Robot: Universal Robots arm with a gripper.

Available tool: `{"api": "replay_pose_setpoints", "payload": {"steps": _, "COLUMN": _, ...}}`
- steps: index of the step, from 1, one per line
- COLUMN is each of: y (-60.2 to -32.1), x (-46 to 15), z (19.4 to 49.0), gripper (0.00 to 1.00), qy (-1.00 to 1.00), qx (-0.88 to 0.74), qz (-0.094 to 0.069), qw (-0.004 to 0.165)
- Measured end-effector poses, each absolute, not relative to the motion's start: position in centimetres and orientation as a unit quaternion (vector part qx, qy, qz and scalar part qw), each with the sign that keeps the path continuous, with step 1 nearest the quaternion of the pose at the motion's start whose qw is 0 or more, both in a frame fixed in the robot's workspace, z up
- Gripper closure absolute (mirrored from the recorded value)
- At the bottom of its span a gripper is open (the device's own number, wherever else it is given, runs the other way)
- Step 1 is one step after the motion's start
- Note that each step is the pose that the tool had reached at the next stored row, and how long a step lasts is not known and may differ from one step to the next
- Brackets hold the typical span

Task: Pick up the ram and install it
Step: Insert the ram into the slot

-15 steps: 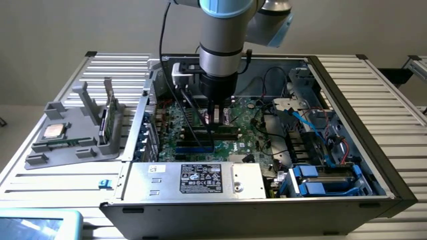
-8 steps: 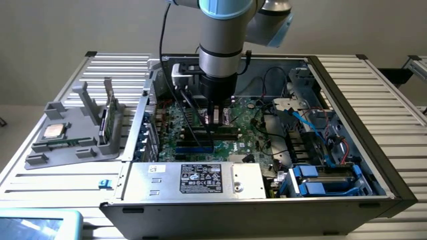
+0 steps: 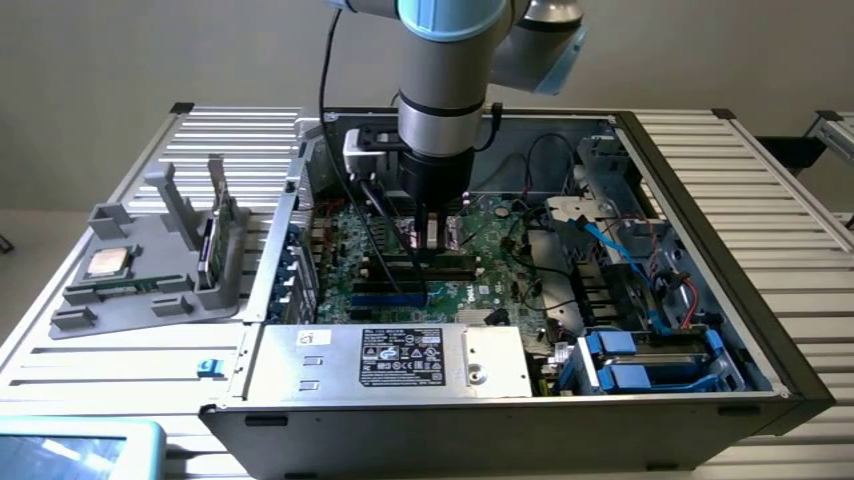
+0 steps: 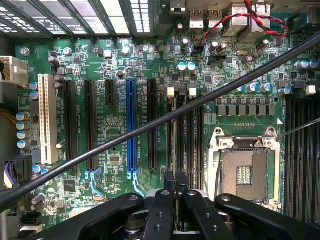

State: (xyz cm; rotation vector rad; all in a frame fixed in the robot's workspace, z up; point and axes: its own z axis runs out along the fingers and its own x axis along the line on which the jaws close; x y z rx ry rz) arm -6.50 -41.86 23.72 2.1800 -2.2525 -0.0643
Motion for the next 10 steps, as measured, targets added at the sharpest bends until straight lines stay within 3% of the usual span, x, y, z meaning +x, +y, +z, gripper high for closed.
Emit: {"api": "replay_pose_setpoints", "payload": {"steps": 10, "y": -41.86, "x": -6.50, "z": 23.52, "gripper": 0.89, "qy": -0.718, "qx": 0.695, "qz": -0.021, "qw": 0.003}}
